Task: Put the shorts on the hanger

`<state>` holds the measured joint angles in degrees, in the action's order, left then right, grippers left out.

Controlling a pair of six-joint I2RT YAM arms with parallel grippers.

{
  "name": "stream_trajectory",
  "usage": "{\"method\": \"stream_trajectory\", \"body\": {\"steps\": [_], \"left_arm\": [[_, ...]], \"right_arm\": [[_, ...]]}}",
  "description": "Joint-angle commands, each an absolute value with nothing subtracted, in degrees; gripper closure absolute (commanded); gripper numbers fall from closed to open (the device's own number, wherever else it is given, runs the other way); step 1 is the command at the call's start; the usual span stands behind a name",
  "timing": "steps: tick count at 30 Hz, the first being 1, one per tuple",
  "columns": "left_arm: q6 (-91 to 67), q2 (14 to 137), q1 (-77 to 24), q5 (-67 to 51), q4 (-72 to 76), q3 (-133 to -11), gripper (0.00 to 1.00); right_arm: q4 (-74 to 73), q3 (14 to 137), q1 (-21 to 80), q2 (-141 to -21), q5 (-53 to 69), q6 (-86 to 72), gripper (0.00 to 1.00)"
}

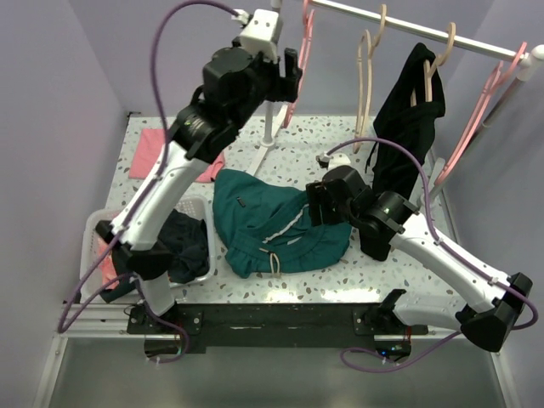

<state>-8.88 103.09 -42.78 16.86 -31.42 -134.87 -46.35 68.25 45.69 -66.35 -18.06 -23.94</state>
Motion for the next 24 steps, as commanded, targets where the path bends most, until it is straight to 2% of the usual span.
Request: {"method": "stream_trajectory", "body": {"steps": [1, 4, 8, 13, 14, 16, 17, 19, 24], "left_arm": [[-4.3, 109.6, -42.6, 19.3, -28.1, -138.3, 0.25], [-4.5, 111.0, -42.6, 23.2, -24.7, -135.0, 0.27], [-4.5, 112.1, -42.6, 24.5, -23.4, -133.9, 0.35], [-3.9, 110.4, -42.5, 25.0, -20.5, -128.8, 0.6], [-3.6, 110.5, -42.5, 25.0, -20.2, -128.4, 0.7], [-2.9, 110.8, -42.6, 25.1, -20.1, -128.2, 0.79], [-2.6, 110.9, -42.6, 25.2, -19.8, -128.1, 0.91], [-2.1, 110.7, -42.6, 25.8, -19.3, -127.3, 1.0], [-0.4, 106.5, -42.6, 27.6, -16.1, -124.2, 1.0]], "right_arm": [[-43.2, 67.8, 45.7, -65.2, -15.0, -25.0, 0.3], [-43.7, 67.3, 45.7, -64.5, -14.9, -25.1, 0.3], [-42.6, 65.8, 45.7, -63.2, -14.2, -25.4, 0.3], [-42.4, 64.3, 45.7, -62.8, -14.2, -26.2, 0.31], [-42.2, 64.1, 45.7, -62.8, -14.2, -26.3, 0.31], [-42.1, 64.0, 45.7, -62.7, -14.3, -26.3, 0.31], [-42.0, 64.0, 45.7, -62.8, -14.2, -26.4, 0.31], [-42.1, 64.1, 45.6, -62.8, -14.2, -26.4, 0.31], [-42.0, 63.8, 45.7, -63.0, -14.9, -26.4, 0.31]]}}
